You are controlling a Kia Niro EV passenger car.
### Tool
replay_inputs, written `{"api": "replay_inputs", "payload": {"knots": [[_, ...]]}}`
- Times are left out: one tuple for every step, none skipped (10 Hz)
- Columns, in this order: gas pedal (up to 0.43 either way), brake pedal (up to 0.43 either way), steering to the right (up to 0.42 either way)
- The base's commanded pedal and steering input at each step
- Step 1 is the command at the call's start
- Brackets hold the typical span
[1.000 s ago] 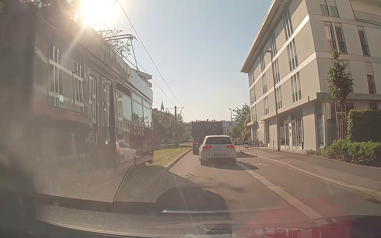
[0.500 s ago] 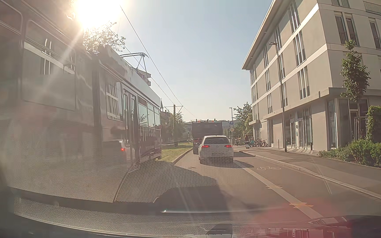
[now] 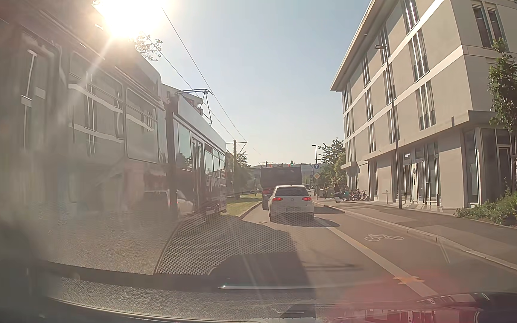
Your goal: Follow the waypoints while adhering to traffic rules and regulations
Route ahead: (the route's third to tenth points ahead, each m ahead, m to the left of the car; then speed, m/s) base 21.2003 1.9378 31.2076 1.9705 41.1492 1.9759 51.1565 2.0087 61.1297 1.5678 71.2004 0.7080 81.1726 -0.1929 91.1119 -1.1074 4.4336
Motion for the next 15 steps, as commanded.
{"api": "replay_inputs", "payload": {"knots": [[0.138,0.0,0.001],[0.13,0.0,0.001],[0.13,0.0,0.001],[0.13,0.0,0.001],[0.13,0.0,0.001],[0.13,0.0,0.001],[0.13,0.0,0.001],[0.098,0.0,0.001],[0.098,0.0,0.001],[0.098,0.0,0.001],[0.098,0.0,0.001],[0.098,0.0,0.001],[0.098,0.0,0.001],[0.098,0.0,0.001],[0.098,0.0,0.001]]}}
